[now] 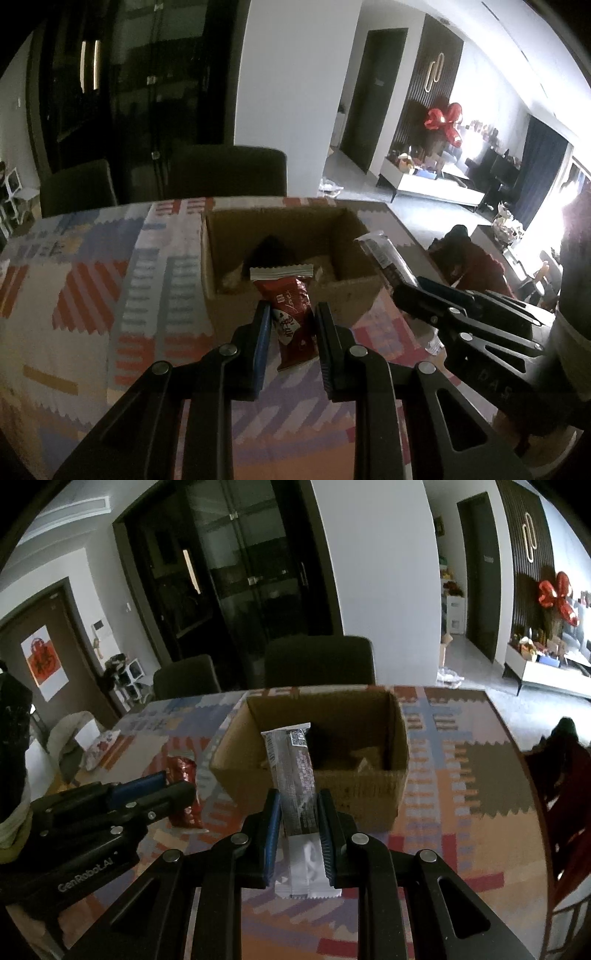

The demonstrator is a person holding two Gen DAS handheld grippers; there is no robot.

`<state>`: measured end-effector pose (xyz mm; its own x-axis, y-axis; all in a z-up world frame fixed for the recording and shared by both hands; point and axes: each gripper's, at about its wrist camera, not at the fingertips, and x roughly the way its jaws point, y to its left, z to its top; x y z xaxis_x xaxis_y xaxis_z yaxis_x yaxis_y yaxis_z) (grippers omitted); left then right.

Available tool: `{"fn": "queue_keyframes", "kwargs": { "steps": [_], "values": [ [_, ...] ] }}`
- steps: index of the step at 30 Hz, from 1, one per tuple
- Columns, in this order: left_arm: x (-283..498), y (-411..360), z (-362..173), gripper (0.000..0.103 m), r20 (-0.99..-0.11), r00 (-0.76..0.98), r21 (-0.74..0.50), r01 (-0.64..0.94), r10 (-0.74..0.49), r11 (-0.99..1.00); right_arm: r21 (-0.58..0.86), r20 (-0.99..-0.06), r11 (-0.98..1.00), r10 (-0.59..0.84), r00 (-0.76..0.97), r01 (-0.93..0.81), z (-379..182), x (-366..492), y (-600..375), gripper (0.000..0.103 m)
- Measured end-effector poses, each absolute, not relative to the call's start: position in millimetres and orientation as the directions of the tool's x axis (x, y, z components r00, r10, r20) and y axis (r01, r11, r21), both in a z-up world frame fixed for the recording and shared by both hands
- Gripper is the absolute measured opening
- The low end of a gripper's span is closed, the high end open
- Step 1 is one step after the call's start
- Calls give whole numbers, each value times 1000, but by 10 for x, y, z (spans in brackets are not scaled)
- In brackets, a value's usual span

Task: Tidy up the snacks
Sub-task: 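Lift both held snacks and carry them over the cardboard box, then open both tools to drop the snacks into the box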

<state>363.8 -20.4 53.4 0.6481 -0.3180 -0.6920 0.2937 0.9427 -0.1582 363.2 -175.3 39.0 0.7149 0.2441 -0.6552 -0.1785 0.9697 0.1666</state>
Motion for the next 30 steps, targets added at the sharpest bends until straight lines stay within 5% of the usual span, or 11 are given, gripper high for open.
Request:
{"fn": "queue_keyframes", "kwargs": {
  "steps": [21, 23, 25, 30],
  "values": [
    [4724, -346, 589, 24, -748, 577, -177, 302, -327, 937, 97, -754, 978, 194, 627, -186, 393, 4763, -1733, 21],
    [4789, -367, 570, 36, -756, 581, -156, 291, -304, 944, 74, -761, 981, 171, 625, -178, 352, 4832, -1737, 22],
    [4812, -365, 563, 46, -754, 597, -131, 269, -273, 954, 41, -767, 989, 121, 630, -140, 320, 4849, -1765, 35],
    [4674, -339, 568, 56, -745, 645, -20, 235, -171, 972, 64, -769, 994, 104, 631, -85, 329, 4750, -1872, 39]
  ]
}}
